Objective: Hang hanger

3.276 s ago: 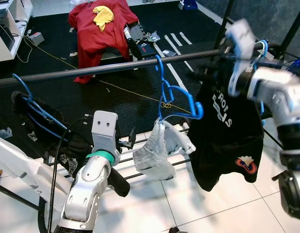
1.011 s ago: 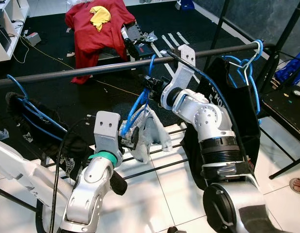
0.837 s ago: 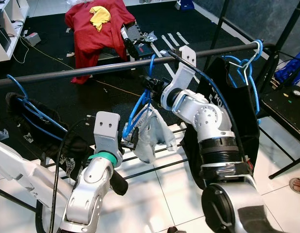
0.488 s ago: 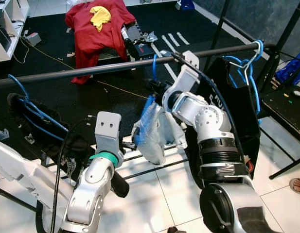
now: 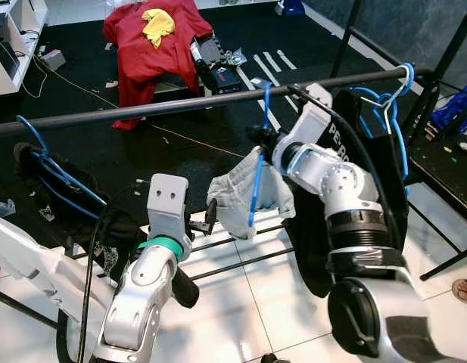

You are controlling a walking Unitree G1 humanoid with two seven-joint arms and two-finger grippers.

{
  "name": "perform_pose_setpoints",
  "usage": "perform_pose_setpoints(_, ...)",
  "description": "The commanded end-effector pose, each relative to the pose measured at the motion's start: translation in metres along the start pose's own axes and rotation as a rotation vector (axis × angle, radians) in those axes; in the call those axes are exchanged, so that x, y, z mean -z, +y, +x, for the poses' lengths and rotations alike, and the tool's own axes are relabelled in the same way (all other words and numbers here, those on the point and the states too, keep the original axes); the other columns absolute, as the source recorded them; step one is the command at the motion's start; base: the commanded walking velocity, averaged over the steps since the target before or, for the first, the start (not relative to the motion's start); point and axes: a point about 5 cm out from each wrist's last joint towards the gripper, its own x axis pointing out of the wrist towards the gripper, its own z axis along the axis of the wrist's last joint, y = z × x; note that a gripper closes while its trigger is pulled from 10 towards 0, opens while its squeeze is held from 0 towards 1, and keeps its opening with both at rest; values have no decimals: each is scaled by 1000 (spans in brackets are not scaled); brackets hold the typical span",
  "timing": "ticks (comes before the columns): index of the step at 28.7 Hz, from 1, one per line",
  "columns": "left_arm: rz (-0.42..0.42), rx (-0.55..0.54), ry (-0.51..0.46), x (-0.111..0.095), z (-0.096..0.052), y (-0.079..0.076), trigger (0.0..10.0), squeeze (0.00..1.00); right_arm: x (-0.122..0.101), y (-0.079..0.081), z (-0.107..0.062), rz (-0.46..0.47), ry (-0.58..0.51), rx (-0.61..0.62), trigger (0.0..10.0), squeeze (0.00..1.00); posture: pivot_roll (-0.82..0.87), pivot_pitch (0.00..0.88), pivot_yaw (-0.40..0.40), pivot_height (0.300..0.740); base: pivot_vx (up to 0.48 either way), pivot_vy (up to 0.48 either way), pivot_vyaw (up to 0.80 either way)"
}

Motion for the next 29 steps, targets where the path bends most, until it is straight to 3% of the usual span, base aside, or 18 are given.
perform_pose_setpoints(1, 1, 0, 24, 4, -1, 0, 10000, 0, 17, -15, 2, -17, 74, 66, 1137, 0, -180, 130, 73, 740, 0, 0, 0)
perform_pose_setpoints(5, 1, 0, 24, 4, -1, 0, 10000, 0, 17, -17, 3, -22, 76, 76, 1137, 0, -180, 130, 73, 740, 0, 0, 0)
perform_pose_setpoints(6, 1, -1, 24, 4, -1, 0, 10000, 0, 15, -21, 2, -74, 64, 86, 0, 0, -178, 131, 73, 740, 0, 0, 0)
perform_pose_setpoints(7, 1, -1, 24, 4, -1, 0, 10000, 0, 11, -25, 2, -140, 51, 96, 0, 0, -178, 131, 73, 740, 0, 0, 0)
perform_pose_setpoints(10, 0, -1, 24, 5, -1, 0, 10000, 0, 8, -32, 0, -197, 46, 101, 0, 0, -178, 131, 73, 740, 0, 0, 0)
perform_pose_setpoints(22, -2, 4, 29, 6, -2, -1, 10000, 0, -1, -57, -7, -283, 43, 156, 0, 0, -187, 136, 76, 740, 0, 0, 0)
perform_pose_setpoints(25, -2, 8, 29, 6, -1, -2, 10000, 0, -9, -63, -11, -446, 5, 146, 0, 0, -187, 136, 76, 740, 0, 0, 0)
perform_pose_setpoints(29, -2, 8, 30, 6, -2, -2, 10000, 0, -15, -58, -14, -548, -35, 82, 0, 0, -183, 137, 76, 740, 0, 0, 0)
